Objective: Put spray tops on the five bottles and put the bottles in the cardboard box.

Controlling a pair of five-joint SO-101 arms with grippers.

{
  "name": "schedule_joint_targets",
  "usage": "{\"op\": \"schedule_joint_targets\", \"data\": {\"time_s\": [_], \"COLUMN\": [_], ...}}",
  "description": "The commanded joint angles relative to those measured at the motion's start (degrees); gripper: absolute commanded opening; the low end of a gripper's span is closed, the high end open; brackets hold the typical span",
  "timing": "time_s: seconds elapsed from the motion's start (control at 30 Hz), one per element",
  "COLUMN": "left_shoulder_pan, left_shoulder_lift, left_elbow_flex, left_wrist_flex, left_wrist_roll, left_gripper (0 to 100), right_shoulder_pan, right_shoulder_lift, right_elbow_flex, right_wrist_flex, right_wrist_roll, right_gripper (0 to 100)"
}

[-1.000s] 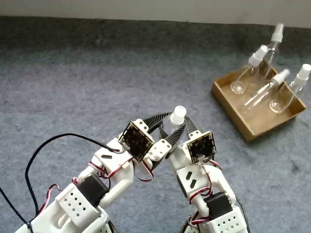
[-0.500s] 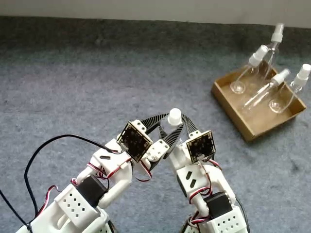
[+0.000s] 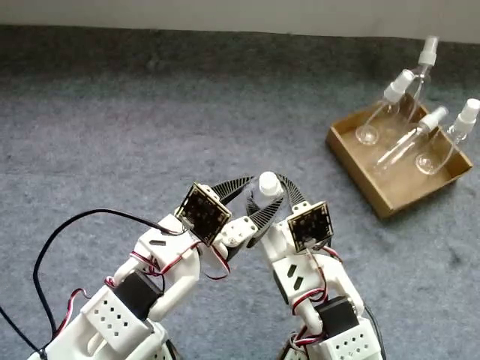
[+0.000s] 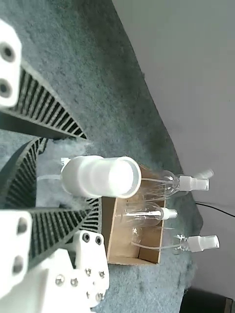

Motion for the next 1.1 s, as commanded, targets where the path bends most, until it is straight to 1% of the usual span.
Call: {"op": "schedule_joint_targets", "data": {"time_s": [0.0,0.27,0.47,0.53,0.77,0.83,0.9,0.97,1.07], "left_shoulder_pan": [-0.48,-0.57,-6.37,-7.08,-7.34,-7.34,-7.96,-10.07,-15.6], "left_shoulder_lift": [-0.04,-0.04,-0.04,-0.48,-10.42,-12.7,-14.81,-16.4,-19.12], "left_elbow_flex": [-2.51,-13.05,-16.4,-17.19,-25.54,-26.33,-26.51,-26.51,-26.15], "left_wrist_flex": [1.49,15.65,17.23,19.43,34.37,38.42,41.58,43.34,44.48], "left_wrist_roll": [-0.79,-0.88,-0.88,-0.88,-0.88,-0.97,-1.67,-4.75,-6.77], "left_gripper": [19,19,19,18,18,16,8,0,3], "right_shoulder_pan": [1.1,1.19,1.27,1.27,1.27,1.27,1.27,1.27,1.27], "right_shoulder_lift": [-0.84,-0.84,-0.84,-0.84,-0.84,-0.84,-0.84,-0.84,-0.84], "right_elbow_flex": [8.31,8.31,8.31,8.31,8.4,8.4,8.4,8.4,8.4], "right_wrist_flex": [0.13,0.04,0.04,0.04,0.04,0.04,0.04,0.04,0.13], "right_wrist_roll": [0.44,0.53,0.53,0.53,0.53,0.53,0.53,0.53,0.53], "right_gripper": [9.8,9.8,9.8,9.8,9.8,9.8,9.8,9.8,9.8]}}
